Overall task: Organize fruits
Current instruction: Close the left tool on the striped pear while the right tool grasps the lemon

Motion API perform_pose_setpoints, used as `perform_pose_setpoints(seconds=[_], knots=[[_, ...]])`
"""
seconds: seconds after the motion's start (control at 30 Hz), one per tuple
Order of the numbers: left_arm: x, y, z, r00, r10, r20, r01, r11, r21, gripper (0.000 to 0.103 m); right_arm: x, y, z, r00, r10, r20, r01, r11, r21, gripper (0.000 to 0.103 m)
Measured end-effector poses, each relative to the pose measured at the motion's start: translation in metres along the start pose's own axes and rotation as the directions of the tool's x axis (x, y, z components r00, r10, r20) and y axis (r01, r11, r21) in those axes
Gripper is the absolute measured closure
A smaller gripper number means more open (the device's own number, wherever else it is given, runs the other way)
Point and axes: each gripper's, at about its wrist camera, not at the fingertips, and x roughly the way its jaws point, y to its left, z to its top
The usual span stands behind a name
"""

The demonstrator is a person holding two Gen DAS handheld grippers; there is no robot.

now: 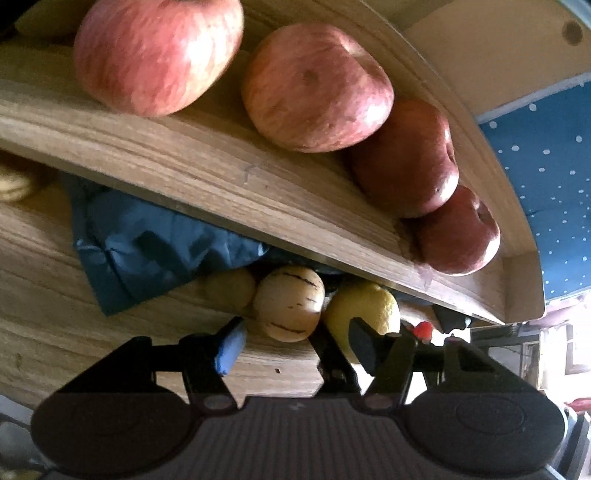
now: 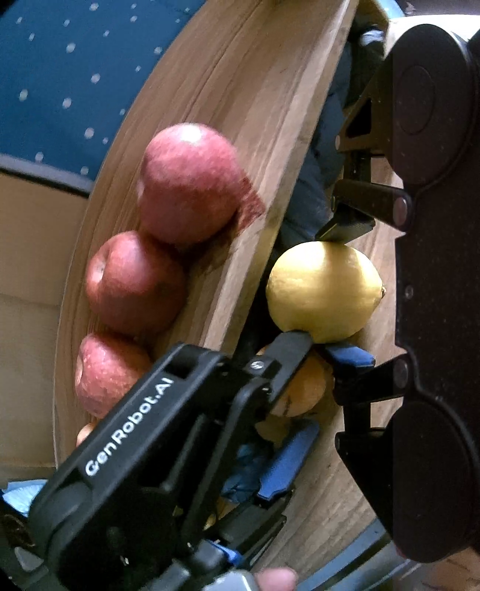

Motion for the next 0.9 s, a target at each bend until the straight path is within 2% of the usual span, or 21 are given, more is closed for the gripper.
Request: perform_pose_setpoints(seconds=[0.17, 0.37, 0.53, 0.6, 0.67, 0.77, 0.9], knots=[[-0.007, 0.002, 0.002, 1.0, 0.008, 0.015, -0.008, 0.999, -0.035, 0.03, -0.015, -0.003, -0.008, 1.0, -0.009, -0.004, 0.009, 1.0, 0.026, 0.046], [-0.009, 0.011, 0.008, 1.0, 0.0, 0.017, 0.002, 0.992, -0.124, 0.03, -0.025, -0.002, -0.017, 1.0, -0.009, -0.014, 0.009, 0.999, 0.04, 0.046], [-0.013, 0.014, 0.011, 0.999, 0.025, 0.043, -0.018, 0.986, -0.164, 0.031, -0.028, 0.002, -0.026, 1.0, -0.004, -0.016, 0.005, 0.999, 0.046, 0.046], [-0.015, 0.016, 0.01, 0.998, 0.04, 0.047, -0.031, 0.985, -0.17, 0.042, -0.028, 0.003, -0.027, 1.0, -0.002, -0.016, 0.002, 0.999, 0.048, 0.046], [-0.017, 0.018, 0.009, 0.998, 0.048, 0.049, -0.039, 0.985, -0.171, 0.045, -0.03, 0.007, -0.027, 1.0, 0.002, -0.015, -0.001, 0.999, 0.048, 0.046], [-0.017, 0.017, 0.005, 0.998, 0.033, 0.058, -0.023, 0.986, -0.165, 0.056, -0.029, 0.008, -0.027, 1.0, 0.008, -0.015, -0.007, 0.999, 0.05, 0.046], [-0.019, 0.014, -0.004, 0.997, 0.035, 0.062, -0.026, 0.991, -0.131, 0.057, -0.031, 0.01, -0.027, 1.0, 0.016, -0.017, -0.015, 0.998, 0.062, 0.046]])
